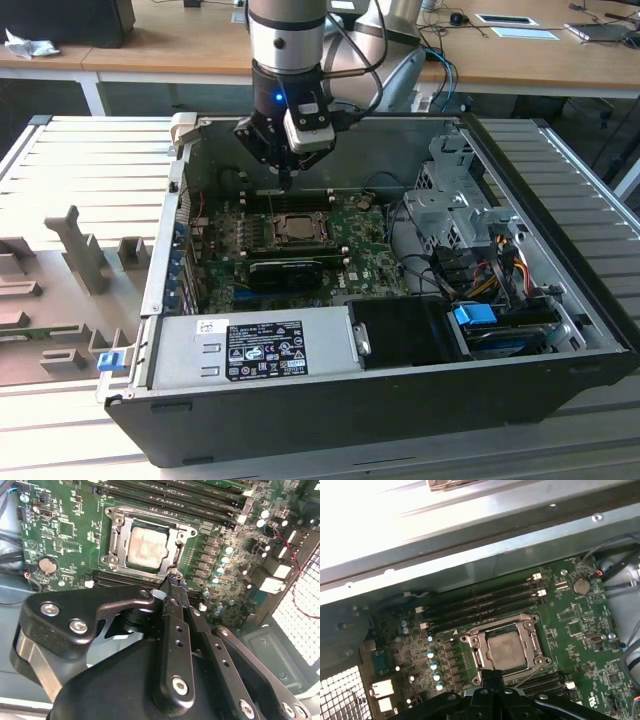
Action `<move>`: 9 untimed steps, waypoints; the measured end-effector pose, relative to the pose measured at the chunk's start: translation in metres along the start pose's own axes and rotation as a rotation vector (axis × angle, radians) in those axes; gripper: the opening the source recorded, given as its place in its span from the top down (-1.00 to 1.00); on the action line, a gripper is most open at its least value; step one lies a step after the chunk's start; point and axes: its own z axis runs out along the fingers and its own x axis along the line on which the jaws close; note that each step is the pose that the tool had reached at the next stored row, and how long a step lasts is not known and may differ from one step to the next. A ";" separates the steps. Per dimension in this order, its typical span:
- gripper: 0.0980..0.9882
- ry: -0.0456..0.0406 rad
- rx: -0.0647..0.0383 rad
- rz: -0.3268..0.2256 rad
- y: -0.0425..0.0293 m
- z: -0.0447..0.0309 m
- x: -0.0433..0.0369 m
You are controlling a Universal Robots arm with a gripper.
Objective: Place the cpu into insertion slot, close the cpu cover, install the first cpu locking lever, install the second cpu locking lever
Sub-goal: 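Install the first cpu locking lever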
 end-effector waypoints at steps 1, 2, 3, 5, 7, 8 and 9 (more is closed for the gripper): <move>0.98 0.0015 0.000 -0.034 0.0000 0.0002 0.0001; 0.98 0.0025 0.000 -0.056 0.0000 0.0003 0.0000; 0.98 0.0035 0.000 -0.075 0.0000 0.0004 0.0000; 0.98 0.0050 0.001 -0.109 -0.0001 0.0005 0.0003; 0.98 0.0055 0.000 -0.116 -0.0009 0.0006 0.0035; 0.98 0.0059 -0.001 -0.118 -0.0016 0.0006 0.0063; 0.98 0.0062 -0.002 -0.123 -0.0018 0.0007 0.0072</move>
